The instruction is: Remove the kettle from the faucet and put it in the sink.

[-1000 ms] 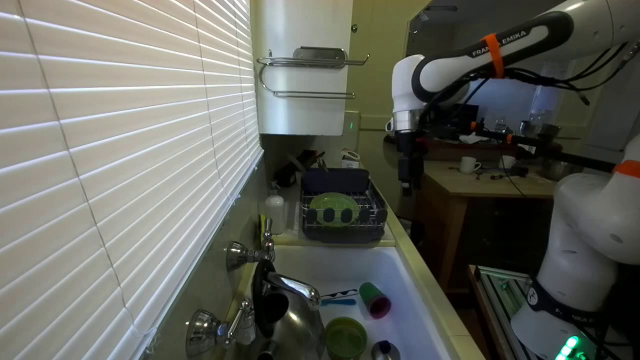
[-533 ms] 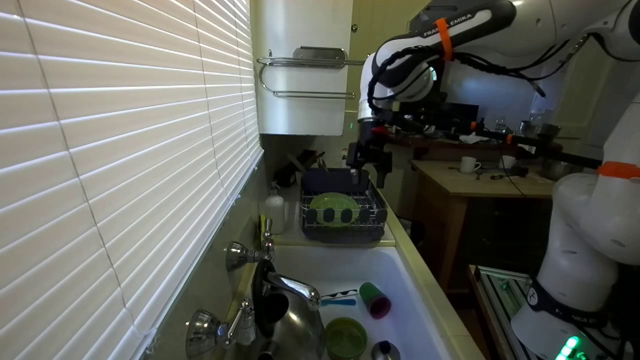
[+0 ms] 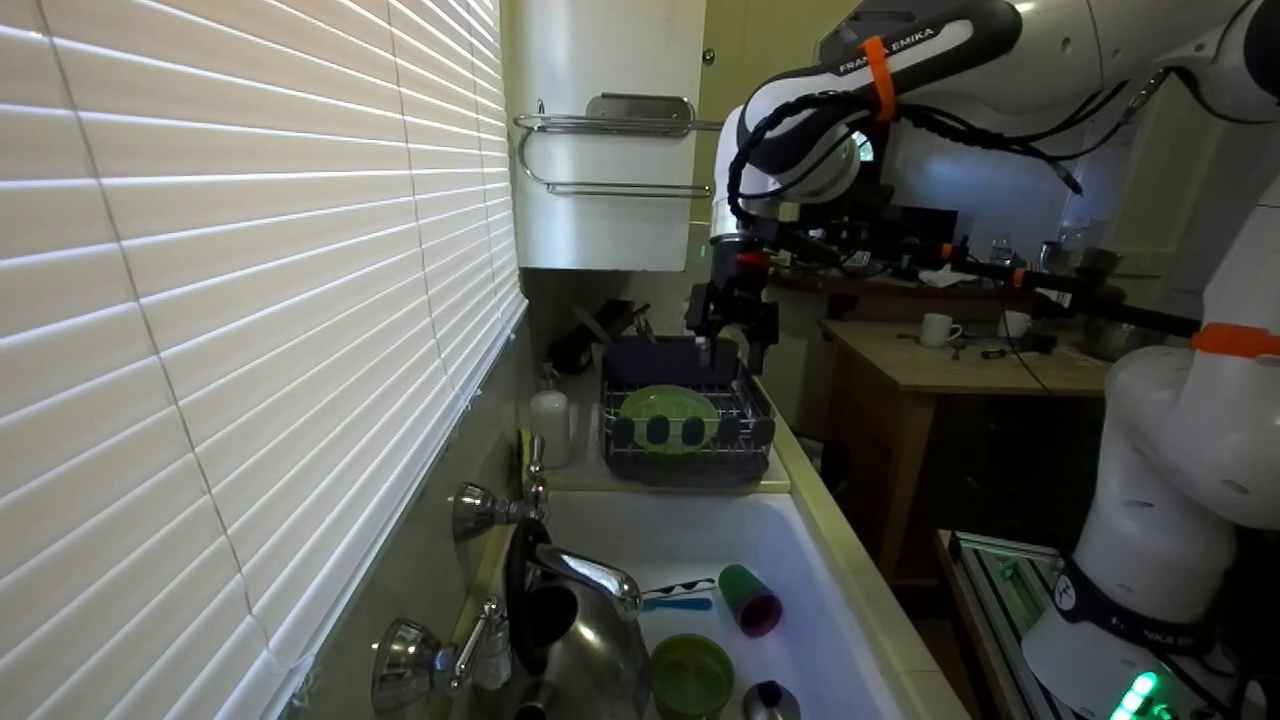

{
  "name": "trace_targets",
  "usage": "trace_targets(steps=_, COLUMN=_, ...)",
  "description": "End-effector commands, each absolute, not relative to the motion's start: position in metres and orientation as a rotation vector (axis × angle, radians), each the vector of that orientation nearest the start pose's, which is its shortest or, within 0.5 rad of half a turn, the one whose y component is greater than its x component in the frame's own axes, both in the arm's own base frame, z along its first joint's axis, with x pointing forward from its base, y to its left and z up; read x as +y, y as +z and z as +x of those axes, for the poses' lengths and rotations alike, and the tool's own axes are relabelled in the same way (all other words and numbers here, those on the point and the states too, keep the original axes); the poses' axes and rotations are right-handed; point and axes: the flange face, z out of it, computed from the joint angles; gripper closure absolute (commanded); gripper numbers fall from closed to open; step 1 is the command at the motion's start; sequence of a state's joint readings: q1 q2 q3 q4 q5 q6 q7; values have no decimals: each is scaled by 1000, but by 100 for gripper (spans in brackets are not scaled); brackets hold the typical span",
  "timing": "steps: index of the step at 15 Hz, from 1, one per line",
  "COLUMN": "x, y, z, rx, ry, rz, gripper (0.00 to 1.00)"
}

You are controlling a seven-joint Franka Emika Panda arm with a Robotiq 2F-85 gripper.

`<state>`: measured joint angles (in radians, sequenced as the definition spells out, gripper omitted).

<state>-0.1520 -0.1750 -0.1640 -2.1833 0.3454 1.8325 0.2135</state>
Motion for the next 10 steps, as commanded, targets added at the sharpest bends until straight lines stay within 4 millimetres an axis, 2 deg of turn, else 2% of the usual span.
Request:
trace_targets(steps=1, x=-125, y=454, z=463, rx=878, ry=226, rz=-2629, gripper=0)
trace_targets(steps=3, x=-123, y=449, z=469, rx=860, ry=207, rz=-2613, gripper=0)
trace_targets(steps=5, x=-113, y=440, z=490, rx=881, ry=172, rz=-2540, gripper=0)
trace_targets(steps=8, x=-84, y=423, z=527, rx=918, ry=144, rz=-2416, gripper=0)
trace_targets(steps=10, x=-63, y=409, z=544, rx=913, ry=162, rz=-2360, gripper=0)
